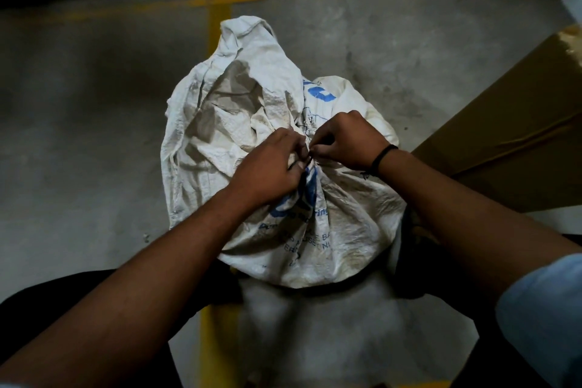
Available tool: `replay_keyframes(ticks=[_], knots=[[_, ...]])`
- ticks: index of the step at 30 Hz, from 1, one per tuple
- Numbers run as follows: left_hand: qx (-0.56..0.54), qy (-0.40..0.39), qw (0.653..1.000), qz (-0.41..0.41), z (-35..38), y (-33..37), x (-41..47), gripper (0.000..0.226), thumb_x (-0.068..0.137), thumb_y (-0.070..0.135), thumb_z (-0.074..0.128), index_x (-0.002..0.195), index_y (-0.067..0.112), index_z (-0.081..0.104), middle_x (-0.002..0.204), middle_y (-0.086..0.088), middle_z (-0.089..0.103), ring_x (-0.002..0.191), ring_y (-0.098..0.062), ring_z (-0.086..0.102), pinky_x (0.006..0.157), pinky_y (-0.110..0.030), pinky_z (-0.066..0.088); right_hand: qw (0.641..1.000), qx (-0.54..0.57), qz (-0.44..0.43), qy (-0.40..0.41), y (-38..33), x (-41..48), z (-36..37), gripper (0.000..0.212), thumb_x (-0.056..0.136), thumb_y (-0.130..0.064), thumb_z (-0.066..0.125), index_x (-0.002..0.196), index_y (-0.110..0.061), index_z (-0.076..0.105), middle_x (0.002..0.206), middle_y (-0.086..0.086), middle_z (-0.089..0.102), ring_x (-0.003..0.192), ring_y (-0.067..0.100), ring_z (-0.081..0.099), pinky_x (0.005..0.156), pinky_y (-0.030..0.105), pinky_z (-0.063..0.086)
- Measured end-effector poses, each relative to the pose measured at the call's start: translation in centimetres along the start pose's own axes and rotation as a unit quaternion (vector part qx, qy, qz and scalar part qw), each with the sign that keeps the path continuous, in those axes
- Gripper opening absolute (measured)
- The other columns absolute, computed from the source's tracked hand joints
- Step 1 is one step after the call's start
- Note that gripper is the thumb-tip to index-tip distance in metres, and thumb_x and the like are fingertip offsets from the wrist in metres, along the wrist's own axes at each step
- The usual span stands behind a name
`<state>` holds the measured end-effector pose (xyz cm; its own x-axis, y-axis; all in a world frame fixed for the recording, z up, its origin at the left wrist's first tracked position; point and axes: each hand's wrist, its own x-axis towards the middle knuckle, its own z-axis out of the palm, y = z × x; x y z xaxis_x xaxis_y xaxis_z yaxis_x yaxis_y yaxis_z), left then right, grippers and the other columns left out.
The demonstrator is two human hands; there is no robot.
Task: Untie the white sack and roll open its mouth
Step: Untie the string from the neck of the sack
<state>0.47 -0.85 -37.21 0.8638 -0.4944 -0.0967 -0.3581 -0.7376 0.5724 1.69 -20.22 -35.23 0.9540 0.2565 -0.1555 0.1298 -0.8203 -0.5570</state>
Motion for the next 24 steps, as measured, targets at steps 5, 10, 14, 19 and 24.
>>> replay_keyframes(ticks=[5, 10, 14, 19, 24], knots=[[0.071, 0.06, 0.995, -0.022, 0.0, 1.3, -0.2, 0.017, 0.086, 0.033, 0.057, 0.102, 0.029, 0.062, 0.108, 0.003, 0.058, 0.096, -0.02, 0.061, 0.074, -0.039, 0.053, 1.0, 0.018, 0.004, -0.002, 0.1, 0.0, -0.3, 0.007, 0.08, -0.022, 0.075, 0.084, -0.02, 0.08, 0.08, -0.001, 0.076, 0.072, 0.01, 0.065, 0.063, 0.014, 0.036], [0.164, 0.123, 0.978, -0.027, 0.8, 2.2, -0.3, 0.016, 0.086, 0.037, 0.063, 0.092, 0.025, 0.071, 0.092, 0.004, 0.066, 0.08, -0.023, 0.064, 0.057, -0.029, 0.039, 1.0, 0.017, -0.008, -0.009, 0.1, 0.0, -0.2, 0.006, 0.08, -0.022, 0.076, 0.085, -0.02, 0.08, 0.081, 0.0, 0.077, 0.075, 0.013, 0.068, 0.071, 0.024, 0.044], [0.145, 0.13, 0.979, -0.052, 0.5, 2.1, 0.1, 0.016, 0.081, 0.04, 0.067, 0.082, 0.024, 0.073, 0.084, 0.004, 0.069, 0.076, -0.021, 0.065, 0.059, -0.029, 0.045, 1.0, 0.013, -0.007, 0.001, 0.2, 0.2, 0.3, 0.006, 0.08, -0.022, 0.075, 0.083, -0.021, 0.08, 0.081, 0.0, 0.077, 0.076, 0.015, 0.068, 0.075, 0.027, 0.046], [0.127, 0.124, 0.981, -0.082, 0.4, 2.3, 0.5, 0.014, 0.078, 0.038, 0.069, 0.083, 0.026, 0.075, 0.083, 0.004, 0.071, 0.076, -0.02, 0.067, 0.063, -0.031, 0.053, 1.0, -0.02, -0.006, 0.004, 0.2, 0.6, 0.7, 0.008, 0.079, -0.024, 0.074, 0.085, -0.024, 0.079, 0.083, 0.001, 0.077, 0.081, 0.022, 0.068, 0.077, 0.033, 0.051], [0.118, 0.127, 0.982, -0.075, 0.5, 2.3, 0.0, 0.014, 0.079, 0.039, 0.071, 0.086, 0.027, 0.075, 0.085, 0.003, 0.073, 0.078, -0.022, 0.068, 0.064, -0.031, 0.053, 1.0, -0.03, -0.009, -0.003, 0.3, 0.7, 0.7, 0.009, 0.079, -0.026, 0.074, 0.086, -0.023, 0.079, 0.083, 0.002, 0.077, 0.083, 0.024, 0.067, 0.077, 0.035, 0.051]])
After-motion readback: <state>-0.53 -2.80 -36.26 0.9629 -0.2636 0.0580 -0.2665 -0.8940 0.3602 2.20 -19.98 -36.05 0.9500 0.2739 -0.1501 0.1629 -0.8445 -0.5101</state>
